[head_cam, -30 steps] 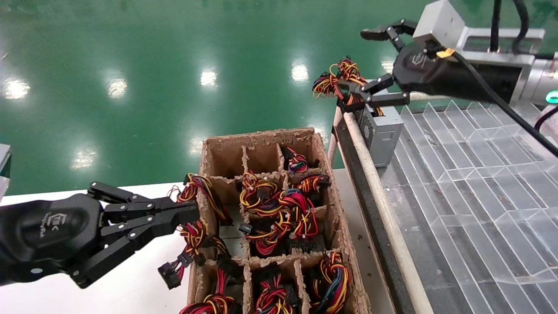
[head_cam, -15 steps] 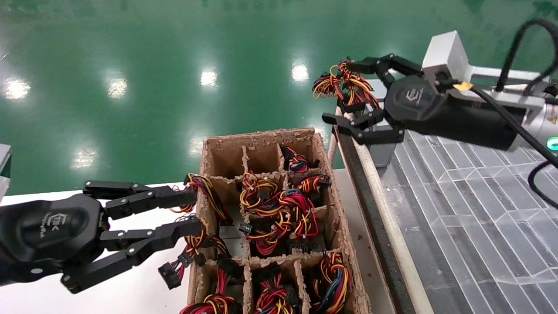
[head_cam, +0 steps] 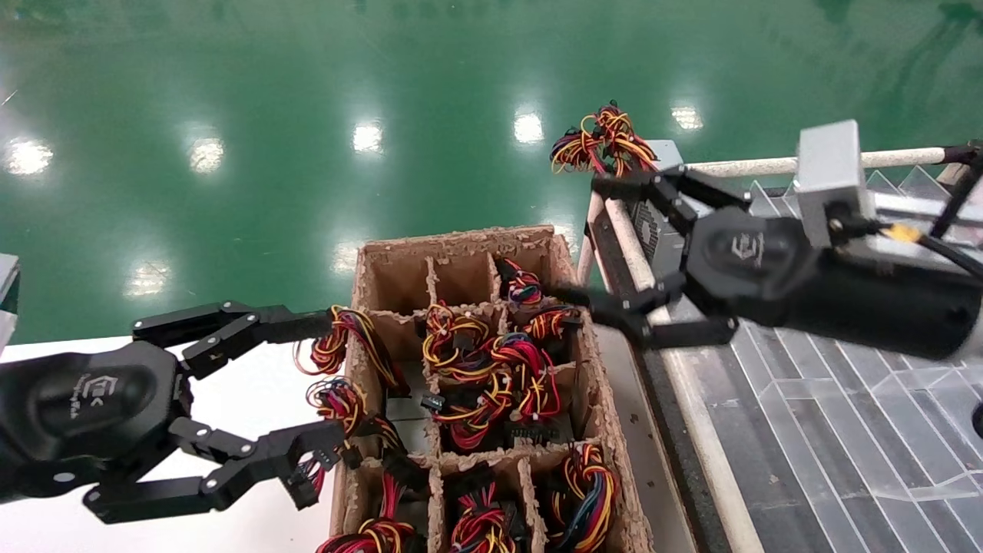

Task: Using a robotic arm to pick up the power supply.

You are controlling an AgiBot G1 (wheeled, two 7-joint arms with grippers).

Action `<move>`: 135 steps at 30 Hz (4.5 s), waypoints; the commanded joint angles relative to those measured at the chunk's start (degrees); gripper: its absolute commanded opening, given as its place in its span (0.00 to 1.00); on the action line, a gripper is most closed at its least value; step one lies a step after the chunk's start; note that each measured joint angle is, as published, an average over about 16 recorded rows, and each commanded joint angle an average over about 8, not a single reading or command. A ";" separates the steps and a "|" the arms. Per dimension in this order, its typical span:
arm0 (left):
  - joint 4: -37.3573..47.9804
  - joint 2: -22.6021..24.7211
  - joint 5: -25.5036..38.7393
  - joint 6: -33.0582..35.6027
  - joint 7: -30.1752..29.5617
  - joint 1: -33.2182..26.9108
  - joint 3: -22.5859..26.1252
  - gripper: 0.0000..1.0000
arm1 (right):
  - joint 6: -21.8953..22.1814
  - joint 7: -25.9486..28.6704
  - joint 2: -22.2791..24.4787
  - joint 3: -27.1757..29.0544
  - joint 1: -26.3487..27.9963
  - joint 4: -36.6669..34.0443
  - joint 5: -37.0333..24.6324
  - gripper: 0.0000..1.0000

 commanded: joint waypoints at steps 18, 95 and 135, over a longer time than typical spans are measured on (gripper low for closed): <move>0.00 0.00 0.00 -0.01 0.00 0.00 0.00 1.00 | -5.00 14.83 7.02 11.64 -16.88 21.37 3.59 1.00; 0.01 0.00 0.00 -0.02 0.00 0.01 -0.01 1.00 | -4.89 14.74 6.93 11.47 -16.65 21.00 3.54 1.00; 0.01 0.00 0.00 -0.02 0.00 0.01 -0.01 1.00 | -4.89 14.74 6.93 11.46 -16.65 21.00 3.55 1.00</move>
